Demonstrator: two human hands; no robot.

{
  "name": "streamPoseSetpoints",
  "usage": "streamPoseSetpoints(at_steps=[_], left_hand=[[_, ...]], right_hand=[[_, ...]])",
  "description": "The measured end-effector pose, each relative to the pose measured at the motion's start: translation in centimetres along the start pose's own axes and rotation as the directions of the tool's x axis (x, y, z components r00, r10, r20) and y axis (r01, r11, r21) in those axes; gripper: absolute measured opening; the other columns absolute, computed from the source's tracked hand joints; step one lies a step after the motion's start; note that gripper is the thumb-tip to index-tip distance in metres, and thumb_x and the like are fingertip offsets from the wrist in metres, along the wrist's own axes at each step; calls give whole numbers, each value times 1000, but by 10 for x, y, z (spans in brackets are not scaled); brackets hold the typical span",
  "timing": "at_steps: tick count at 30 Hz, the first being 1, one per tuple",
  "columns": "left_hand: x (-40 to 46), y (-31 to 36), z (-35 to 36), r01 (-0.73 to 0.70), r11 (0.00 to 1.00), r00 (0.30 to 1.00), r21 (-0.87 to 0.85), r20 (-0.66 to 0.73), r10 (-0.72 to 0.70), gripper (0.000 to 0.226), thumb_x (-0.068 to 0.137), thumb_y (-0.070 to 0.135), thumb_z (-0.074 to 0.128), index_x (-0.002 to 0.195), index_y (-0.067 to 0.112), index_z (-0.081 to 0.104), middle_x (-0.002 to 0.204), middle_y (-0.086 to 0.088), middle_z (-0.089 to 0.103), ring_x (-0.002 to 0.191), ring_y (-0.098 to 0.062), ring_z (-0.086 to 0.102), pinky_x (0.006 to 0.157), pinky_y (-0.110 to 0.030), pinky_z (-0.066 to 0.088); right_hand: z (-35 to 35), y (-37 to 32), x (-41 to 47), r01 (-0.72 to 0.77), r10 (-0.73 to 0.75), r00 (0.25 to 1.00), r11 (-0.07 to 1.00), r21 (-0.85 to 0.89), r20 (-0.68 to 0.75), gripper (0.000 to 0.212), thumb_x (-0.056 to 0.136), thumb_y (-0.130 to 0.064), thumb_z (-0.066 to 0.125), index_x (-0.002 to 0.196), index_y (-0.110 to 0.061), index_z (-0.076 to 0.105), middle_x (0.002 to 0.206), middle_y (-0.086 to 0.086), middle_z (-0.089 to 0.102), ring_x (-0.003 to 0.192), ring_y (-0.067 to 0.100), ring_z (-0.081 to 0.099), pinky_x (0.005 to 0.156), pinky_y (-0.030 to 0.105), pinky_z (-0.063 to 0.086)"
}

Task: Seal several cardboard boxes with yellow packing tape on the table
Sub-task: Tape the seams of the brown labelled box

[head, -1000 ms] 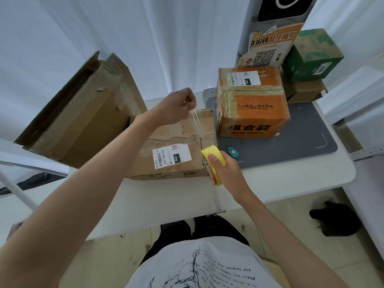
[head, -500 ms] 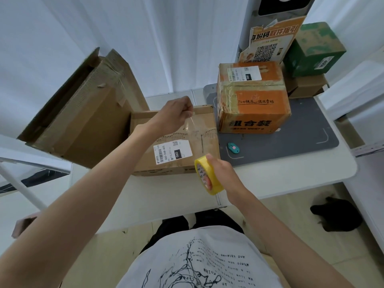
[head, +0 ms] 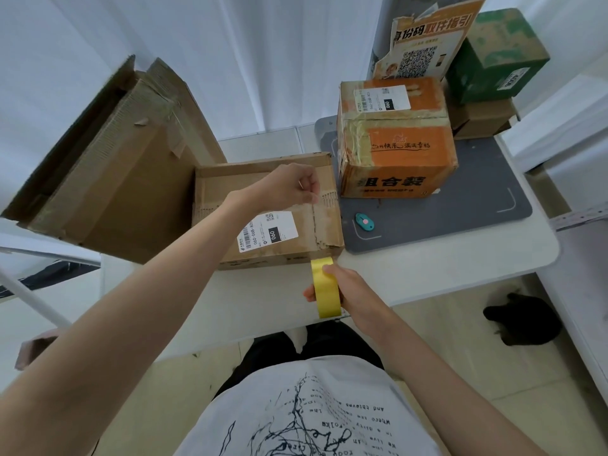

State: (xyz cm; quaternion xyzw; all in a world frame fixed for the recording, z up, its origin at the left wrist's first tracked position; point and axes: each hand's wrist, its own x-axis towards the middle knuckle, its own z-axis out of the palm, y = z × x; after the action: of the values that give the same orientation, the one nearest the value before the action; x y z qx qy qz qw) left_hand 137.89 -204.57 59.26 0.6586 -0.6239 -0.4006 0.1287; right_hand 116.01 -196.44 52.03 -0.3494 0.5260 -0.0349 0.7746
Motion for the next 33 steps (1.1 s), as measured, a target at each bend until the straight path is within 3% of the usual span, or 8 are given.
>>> streamPoseSetpoints(at_steps=[5, 9, 13, 15, 17, 21, 27, 33], left_hand=[[-3, -8, 17, -26, 997, 1000, 74, 5, 26, 16, 93, 6, 68, 91, 19, 59, 86, 9, 61, 78, -9, 59, 68, -15, 42], [-15, -18, 37, -51, 985, 997, 164, -54, 61, 14, 98, 3, 54, 101, 17, 54, 99, 5, 55, 85, -14, 53, 77, -26, 45], [-30, -21, 53, -68, 981, 991, 182, -98, 87, 29, 97, -1, 47, 119, 18, 45, 88, 6, 54, 78, -22, 53, 72, -33, 47], [-37, -20, 59, -59, 983, 994, 173, -80, 74, 26, 98, 1, 48, 116, 19, 42, 88, 1, 58, 78, -23, 55, 72, -37, 51], [-45, -18, 62, -79, 981, 993, 176, -75, 94, 17, 100, 3, 45, 106, 17, 39, 87, 0, 56, 74, -19, 52, 69, -37, 49], [-62, -8, 54, -198, 954, 966, 224, -119, 229, 23, 98, -2, 42, 91, 19, 38, 90, 1, 48, 73, -18, 46, 65, -36, 48], [-63, 22, -23, -172, 934, 937, 314, -241, 254, 26, 99, -3, 44, 88, 15, 58, 100, -3, 45, 79, -21, 53, 66, -30, 45], [-60, 32, -78, -77, 917, 927, 391, -311, 210, 27, 98, 4, 50, 83, 19, 68, 108, -2, 45, 80, -19, 60, 74, -37, 52]], right_hand=[[-4, 17, 19, -8, 8, 1000, 1000, 19, 20, 31, 109, -24, 37, 130, -8, 53, 105, 12, 77, 106, 26, 72, 97, 37, 54], [-4, 25, 34, -21, 21, 998, 1000, 3, 65, 35, 109, -23, 37, 134, -5, 53, 110, 10, 76, 108, 22, 71, 95, 29, 53], [-5, 29, 46, -64, 65, 996, 998, -18, 60, 34, 110, -23, 37, 136, -6, 50, 116, 12, 74, 109, 19, 70, 83, 21, 51], [-8, 32, 49, -84, 88, 994, 994, -66, 58, 36, 110, -24, 37, 139, -7, 47, 118, 12, 73, 113, 19, 67, 82, 20, 48], [-12, 33, 49, -99, 109, 991, 987, -125, 76, 36, 109, -24, 36, 139, -7, 47, 117, 11, 74, 116, 20, 65, 87, 22, 46], [-18, 25, 31, -50, 91, 973, 980, -191, 211, 36, 107, -20, 37, 136, -4, 50, 114, 12, 75, 114, 23, 69, 114, 42, 41], [10, -40, -6, 165, -104, 921, 977, -134, 375, 34, 107, -18, 44, 139, -9, 50, 118, 12, 74, 115, 24, 69, 107, 39, 48], [40, -91, 19, 257, -217, 929, 961, -99, 301, 25, 107, -26, 45, 130, -21, 53, 116, 5, 75, 114, 20, 69, 107, 43, 50]])
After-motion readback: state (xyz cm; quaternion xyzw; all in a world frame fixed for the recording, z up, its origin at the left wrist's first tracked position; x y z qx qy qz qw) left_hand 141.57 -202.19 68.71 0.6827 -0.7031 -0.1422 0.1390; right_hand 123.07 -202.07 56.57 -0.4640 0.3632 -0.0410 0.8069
